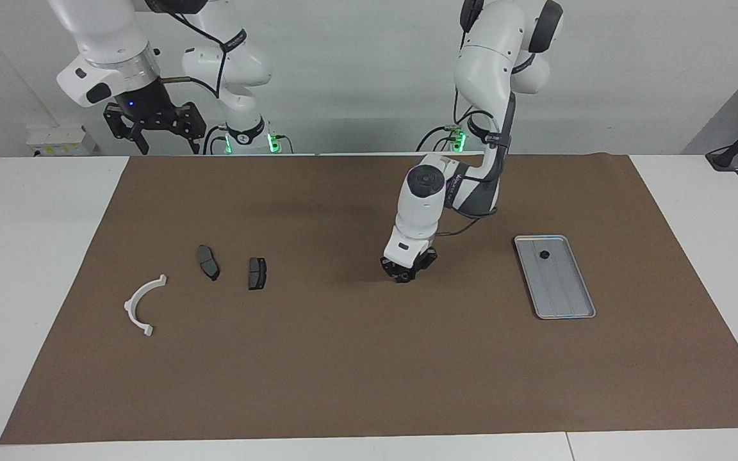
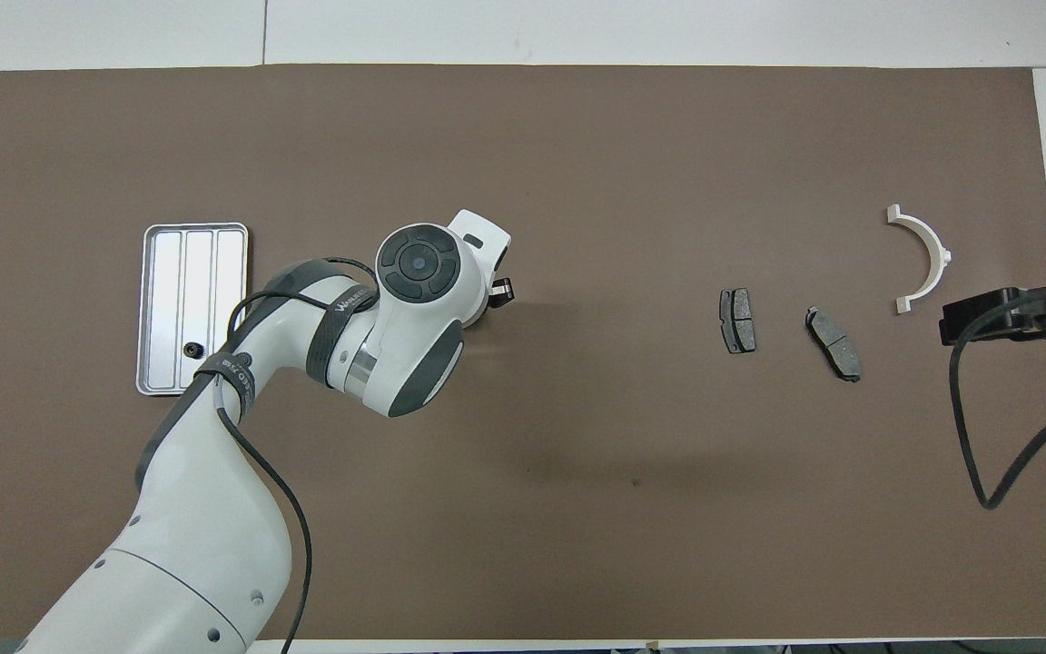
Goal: Pick bearing gear from pile to tray
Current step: 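Carry the black ring with the left gripper and lower it into the tray, then open the left gripper to release the ring in the tray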
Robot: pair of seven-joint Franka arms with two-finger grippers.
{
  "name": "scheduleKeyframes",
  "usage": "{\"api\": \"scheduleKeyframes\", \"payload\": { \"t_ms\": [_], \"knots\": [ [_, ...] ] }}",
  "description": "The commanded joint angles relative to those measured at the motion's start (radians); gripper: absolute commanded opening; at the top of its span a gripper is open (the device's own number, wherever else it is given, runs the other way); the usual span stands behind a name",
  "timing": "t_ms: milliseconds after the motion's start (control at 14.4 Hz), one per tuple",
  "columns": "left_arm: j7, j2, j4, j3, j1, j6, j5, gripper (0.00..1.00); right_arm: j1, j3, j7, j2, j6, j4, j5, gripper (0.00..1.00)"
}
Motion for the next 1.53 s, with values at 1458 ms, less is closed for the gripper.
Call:
{"api": "scheduleKeyframes", "payload": {
  "t_ms": [1458],
  "knots": [
    [0.856, -0.267, -0.227, 0.038, 0.576, -0.03, -0.01, 0.0, -0.007, 0.002, 0.014, -0.008, 0.004, -0.003, 0.019, 1.0]
  ]
}}
